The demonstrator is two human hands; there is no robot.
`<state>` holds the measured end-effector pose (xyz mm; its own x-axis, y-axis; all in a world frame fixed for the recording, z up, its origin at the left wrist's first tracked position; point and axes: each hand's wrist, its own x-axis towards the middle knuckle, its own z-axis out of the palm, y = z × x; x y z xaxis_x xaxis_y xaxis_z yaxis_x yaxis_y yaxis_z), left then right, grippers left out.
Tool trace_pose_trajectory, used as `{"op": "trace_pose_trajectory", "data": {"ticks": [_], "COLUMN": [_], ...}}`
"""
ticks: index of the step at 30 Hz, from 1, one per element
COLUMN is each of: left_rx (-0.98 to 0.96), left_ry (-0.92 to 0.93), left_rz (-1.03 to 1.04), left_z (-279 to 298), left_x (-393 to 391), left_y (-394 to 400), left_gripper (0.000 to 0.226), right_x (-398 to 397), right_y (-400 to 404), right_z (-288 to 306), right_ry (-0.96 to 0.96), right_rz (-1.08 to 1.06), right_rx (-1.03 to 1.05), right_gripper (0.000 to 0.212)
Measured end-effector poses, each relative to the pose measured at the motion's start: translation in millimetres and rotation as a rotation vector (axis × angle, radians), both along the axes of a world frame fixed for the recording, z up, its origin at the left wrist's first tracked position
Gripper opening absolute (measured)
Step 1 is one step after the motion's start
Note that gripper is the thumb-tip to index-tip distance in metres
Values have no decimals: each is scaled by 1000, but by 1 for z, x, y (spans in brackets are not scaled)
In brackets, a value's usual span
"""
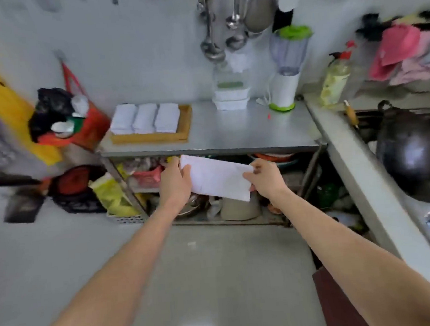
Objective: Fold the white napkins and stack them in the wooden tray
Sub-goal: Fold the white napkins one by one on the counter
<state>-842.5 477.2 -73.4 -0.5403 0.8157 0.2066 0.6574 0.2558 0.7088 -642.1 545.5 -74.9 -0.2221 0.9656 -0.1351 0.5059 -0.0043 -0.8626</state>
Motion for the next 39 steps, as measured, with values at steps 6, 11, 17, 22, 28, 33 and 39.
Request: {"op": "trace_pose_trajectory", "data": {"ticks": [6,11,17,22,28,33,39], "left_rx": [-59,-114,-152,-165,-162,-256,-400], "left_ry": [-24,-96,-70,-25,-36,145,270], "left_rz": [114,138,192,197,136,-105,-393], "left_z": [-5,-20,-14,-3,-22,-39,-44], "left_x": [-139,-216,-312,-399,-469,-526,-562], "left_y": [8,46,115,184,282,367,443], "left_gripper": [17,10,13,9,13,12,16], "right_x": [-143,-225,-336,-413,-470,-521,-580], "right_y": [23,77,155,209,261,282,279], "right_z": [-5,-22,-38,-38,-49,-63,-71], "right_ry": [-115,-150,-61,-36,-51,-35,21], "right_rz": [116,160,187,216,99,-82,-330], "right_rx": [51,34,-58,-123,-148,-206,-382], "right_gripper": [7,7,9,5,5,12,27]}}
